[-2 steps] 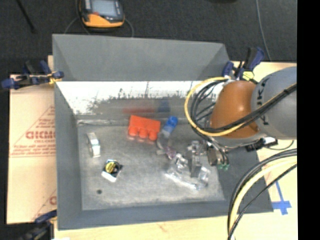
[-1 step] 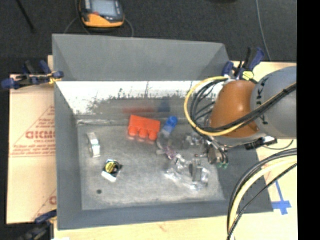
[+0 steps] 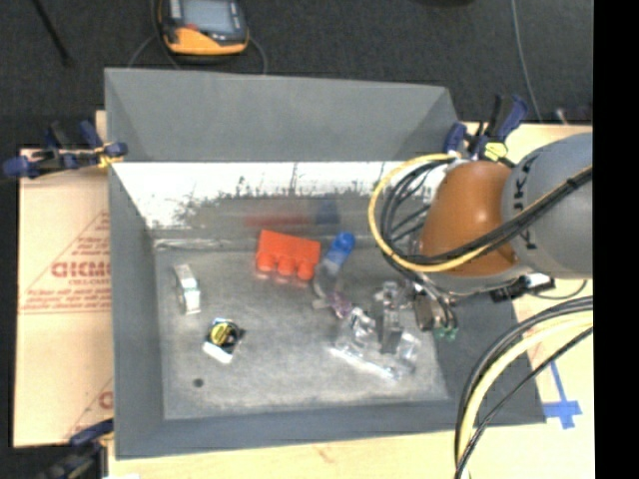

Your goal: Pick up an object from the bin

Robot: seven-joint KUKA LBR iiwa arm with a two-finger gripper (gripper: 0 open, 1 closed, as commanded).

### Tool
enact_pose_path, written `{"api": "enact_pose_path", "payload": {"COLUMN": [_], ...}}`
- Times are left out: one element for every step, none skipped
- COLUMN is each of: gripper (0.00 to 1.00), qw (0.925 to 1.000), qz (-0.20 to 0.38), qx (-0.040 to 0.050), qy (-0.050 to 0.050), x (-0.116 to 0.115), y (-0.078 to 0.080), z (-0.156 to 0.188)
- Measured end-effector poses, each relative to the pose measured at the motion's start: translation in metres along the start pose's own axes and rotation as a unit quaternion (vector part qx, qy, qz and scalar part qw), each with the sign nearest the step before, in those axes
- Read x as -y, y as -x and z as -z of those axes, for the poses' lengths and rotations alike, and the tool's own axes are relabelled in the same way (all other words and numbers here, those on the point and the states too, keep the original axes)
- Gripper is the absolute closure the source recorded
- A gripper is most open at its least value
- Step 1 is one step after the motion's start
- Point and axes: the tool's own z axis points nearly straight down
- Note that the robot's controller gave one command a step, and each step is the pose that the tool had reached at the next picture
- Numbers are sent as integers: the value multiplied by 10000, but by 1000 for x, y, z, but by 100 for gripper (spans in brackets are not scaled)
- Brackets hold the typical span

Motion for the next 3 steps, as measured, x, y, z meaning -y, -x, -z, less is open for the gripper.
{"api": "enact_pose_path", "payload": {"gripper": [0, 100, 100], "qw": [10000, 10000, 10000], "qz": [5, 8, 4], "qx": [90, 2, 64], "qy": [-4, 0, -3], "x": [0, 0, 1], "y": [3, 0, -13], "z": [-1, 0, 72]}}
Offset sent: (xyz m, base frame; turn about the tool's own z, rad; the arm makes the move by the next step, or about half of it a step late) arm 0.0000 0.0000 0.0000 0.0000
